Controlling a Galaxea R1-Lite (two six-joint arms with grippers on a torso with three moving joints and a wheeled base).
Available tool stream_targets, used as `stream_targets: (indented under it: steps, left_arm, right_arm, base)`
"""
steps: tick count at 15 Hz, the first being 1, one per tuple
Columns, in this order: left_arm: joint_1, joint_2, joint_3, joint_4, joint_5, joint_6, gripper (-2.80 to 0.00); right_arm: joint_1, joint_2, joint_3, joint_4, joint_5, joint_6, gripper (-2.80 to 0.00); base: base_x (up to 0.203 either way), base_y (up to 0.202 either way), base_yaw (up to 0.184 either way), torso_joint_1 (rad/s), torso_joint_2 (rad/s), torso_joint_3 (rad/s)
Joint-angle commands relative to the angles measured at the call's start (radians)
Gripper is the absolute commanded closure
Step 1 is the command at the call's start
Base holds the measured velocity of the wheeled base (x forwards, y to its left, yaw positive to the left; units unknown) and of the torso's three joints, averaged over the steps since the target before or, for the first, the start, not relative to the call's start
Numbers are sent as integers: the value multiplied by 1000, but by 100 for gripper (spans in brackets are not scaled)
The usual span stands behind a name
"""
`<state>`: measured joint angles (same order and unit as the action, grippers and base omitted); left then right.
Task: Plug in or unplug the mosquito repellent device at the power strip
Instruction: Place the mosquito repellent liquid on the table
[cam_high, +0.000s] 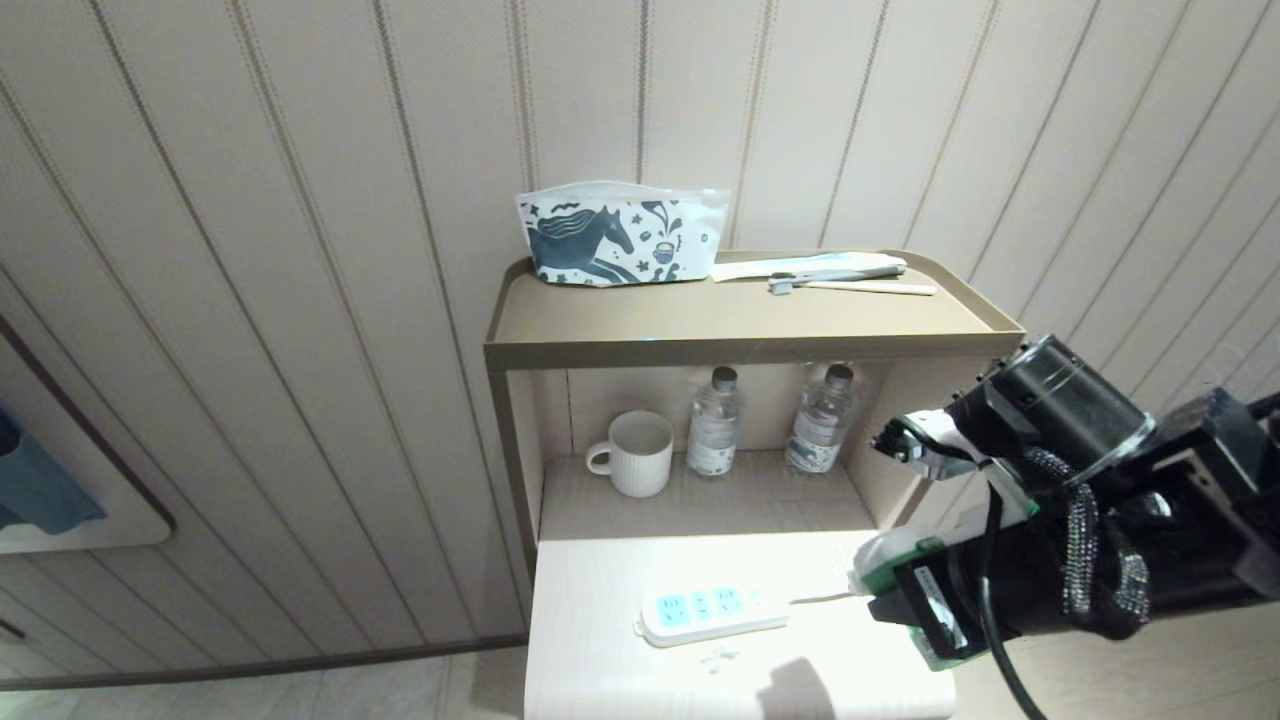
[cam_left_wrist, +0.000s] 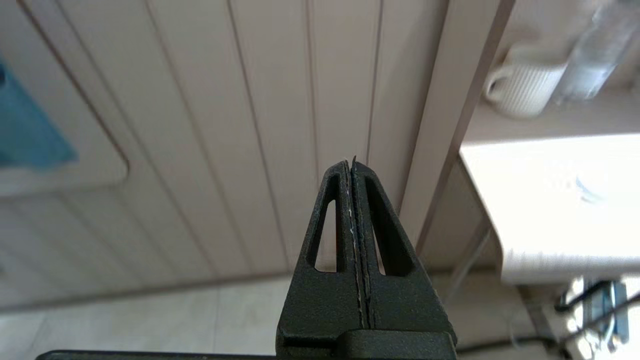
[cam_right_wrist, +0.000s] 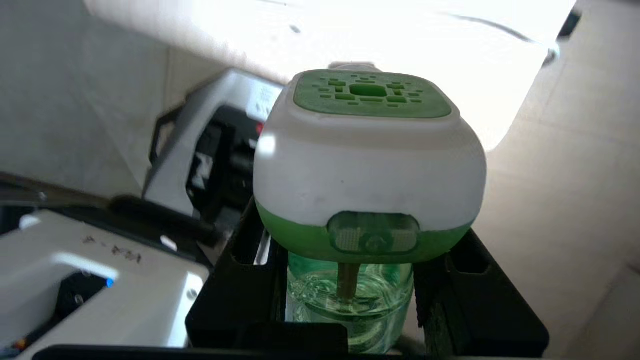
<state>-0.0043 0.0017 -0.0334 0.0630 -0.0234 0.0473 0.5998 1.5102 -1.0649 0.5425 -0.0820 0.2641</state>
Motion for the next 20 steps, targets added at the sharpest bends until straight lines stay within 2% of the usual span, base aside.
stream_targets:
  steps: [1,3,5,8,20]
  left_arm:
    - [0,2,18,-22,0,0,0]
    - [0,1,18,-22,0,0,0]
    - [0,1,18,-22,-1,-1,0]
    - [0,1,18,-23,5,-12,0]
    - [0,1,18,-25,5,-17,0]
  right_arm:
    - [1,-43,55,-100,-2,-5,0]
    - [-1,-73,87,-141,-4,-43,0]
    - [-2,-76,88,-150,-28,-39,0]
    - [7,-75,110,-199,-161,-37,0]
    - [-2,-185,226,-238,-191,9,0]
  base:
    - [0,0,0,0,0,0]
    - [0,0,0,0,0,0]
    - [0,0,0,0,0,0]
    - [0,0,0,0,0,0]
    - [0,0,0,0,0,0]
